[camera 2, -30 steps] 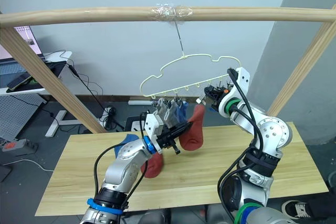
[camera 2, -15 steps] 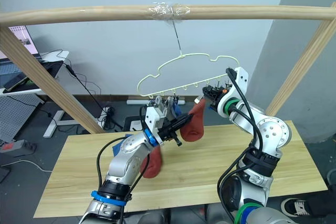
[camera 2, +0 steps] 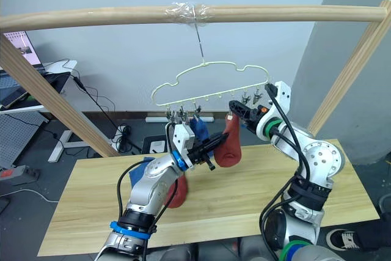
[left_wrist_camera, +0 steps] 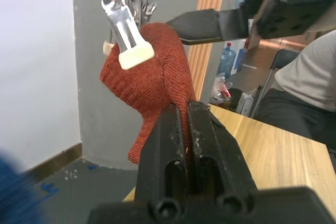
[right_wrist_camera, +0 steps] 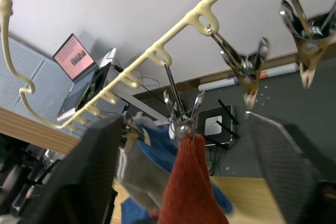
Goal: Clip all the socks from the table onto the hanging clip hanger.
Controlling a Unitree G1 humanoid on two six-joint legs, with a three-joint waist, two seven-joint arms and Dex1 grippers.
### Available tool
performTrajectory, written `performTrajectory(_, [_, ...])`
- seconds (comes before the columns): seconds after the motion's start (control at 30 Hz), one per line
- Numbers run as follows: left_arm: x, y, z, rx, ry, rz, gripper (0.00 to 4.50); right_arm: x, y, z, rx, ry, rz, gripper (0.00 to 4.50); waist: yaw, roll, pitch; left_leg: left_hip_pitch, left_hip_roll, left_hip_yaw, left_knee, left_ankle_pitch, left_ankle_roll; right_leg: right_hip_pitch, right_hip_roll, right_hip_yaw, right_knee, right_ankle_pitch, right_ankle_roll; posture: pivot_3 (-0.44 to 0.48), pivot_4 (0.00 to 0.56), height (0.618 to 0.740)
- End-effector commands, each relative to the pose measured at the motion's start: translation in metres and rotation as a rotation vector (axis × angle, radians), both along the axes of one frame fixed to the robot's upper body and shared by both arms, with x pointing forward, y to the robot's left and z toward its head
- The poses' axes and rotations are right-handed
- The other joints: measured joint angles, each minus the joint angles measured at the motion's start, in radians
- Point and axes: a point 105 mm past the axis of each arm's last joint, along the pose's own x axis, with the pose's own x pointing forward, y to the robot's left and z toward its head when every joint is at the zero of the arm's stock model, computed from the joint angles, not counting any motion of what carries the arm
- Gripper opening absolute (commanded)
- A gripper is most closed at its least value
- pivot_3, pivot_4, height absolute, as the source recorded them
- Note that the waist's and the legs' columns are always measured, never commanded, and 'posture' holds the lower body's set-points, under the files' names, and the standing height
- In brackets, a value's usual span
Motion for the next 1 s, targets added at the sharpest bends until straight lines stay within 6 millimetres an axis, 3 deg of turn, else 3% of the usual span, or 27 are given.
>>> performTrajectory(0.03, [0.005,-0.002,0.004,-0.036,0.058,-0.018,0.58,-0.015,-0.004,0.013,-0.078,-0.125,0.041,4.50,-0.001,0.000,0.000,0.000,0.000,0.000,0.000,0.000,0.000,0.000,0.000,0.000,0.000,0.000,0.000,-0.148,0.124,0.740])
performTrajectory(0.3, [0.003,0.009,-0.014,0.017,0.138,-0.026,2.93,-0.017,-0.015,0.005,-0.293,-0.281,-0.074,4.50,-0.024,0.001,0.001,0.001,0.002,0.002,0.000,0.000,0.000,0.000,0.002,0.001,0.001,0.000,0.000,-0.162,0.130,0.740])
performTrajectory(0.47, [-0.012,0.043,-0.004,0.054,0.103,0.008,4.44,-0.016,0.002,-0.001,-0.427,-0.427,-0.090,4.50,-0.032,0.002,0.002,0.002,0.006,0.003,0.000,0.000,0.000,0.000,0.006,0.002,0.001,0.000,0.000,-0.141,0.122,0.740])
performTrajectory(0.53, [-0.022,0.054,0.002,0.080,0.080,0.010,4.48,-0.014,0.007,-0.005,-0.434,-0.459,-0.111,4.50,-0.032,0.002,0.002,0.002,0.007,0.003,0.000,0.000,-0.001,-0.001,0.006,0.002,0.001,0.000,0.000,-0.127,0.120,0.740])
performTrajectory(0.63, [-0.037,0.067,0.011,0.139,0.027,-0.010,4.50,-0.009,0.008,-0.011,-0.422,-0.477,-0.177,3.96,-0.024,0.001,0.002,0.002,0.008,0.003,0.000,0.000,-0.001,-0.001,0.007,0.003,0.001,0.001,-0.001,-0.107,0.118,0.740])
performTrajectory(0.7, [-0.044,0.075,0.023,0.140,-0.004,-0.005,4.50,-0.005,0.010,-0.016,-0.465,-0.502,-0.191,3.31,-0.020,0.001,0.002,0.002,0.008,0.004,0.000,0.000,-0.001,-0.001,0.007,0.004,0.001,0.001,-0.001,-0.096,0.118,0.740])
performTrajectory(0.73, [-0.048,0.078,0.028,0.145,-0.018,-0.003,4.50,-0.004,0.010,-0.017,-0.468,-0.510,-0.201,3.31,-0.017,0.001,0.002,0.002,0.007,0.004,0.000,0.000,-0.001,-0.001,0.007,0.005,0.001,0.001,-0.001,-0.096,0.118,0.740])
performTrajectory(0.77, [-0.050,0.080,0.032,0.148,-0.029,0.000,4.50,-0.002,0.009,-0.017,-0.463,-0.518,-0.216,3.31,-0.014,0.000,0.003,0.002,0.007,0.004,0.000,0.000,-0.001,-0.001,0.007,0.005,0.001,0.001,-0.001,-0.083,0.116,0.740])
performTrajectory(0.87, [-0.057,0.082,0.042,0.136,-0.049,0.011,4.50,0.003,0.009,-0.016,-0.453,-0.532,-0.234,2.75,0.000,0.000,0.003,0.002,0.007,0.004,0.000,0.000,-0.001,-0.001,0.007,0.005,0.001,0.001,-0.002,-0.077,0.119,0.740])
performTrajectory(0.93, [-0.061,0.081,0.046,0.123,-0.055,0.018,4.50,0.008,0.010,-0.017,-0.461,-0.535,-0.246,2.16,0.003,0.000,0.004,0.002,0.007,0.004,0.000,0.000,-0.001,-0.001,0.007,0.005,0.001,0.001,-0.002,-0.065,0.116,0.740])
performTrajectory(1.0, [-0.065,0.079,0.049,0.115,-0.064,0.023,4.50,0.014,0.009,-0.017,-0.464,-0.541,-0.267,2.16,0.003,0.000,0.004,0.002,0.007,0.004,0.000,0.000,-0.001,-0.001,0.007,0.005,0.001,0.001,-0.002,-0.063,0.117,0.740])
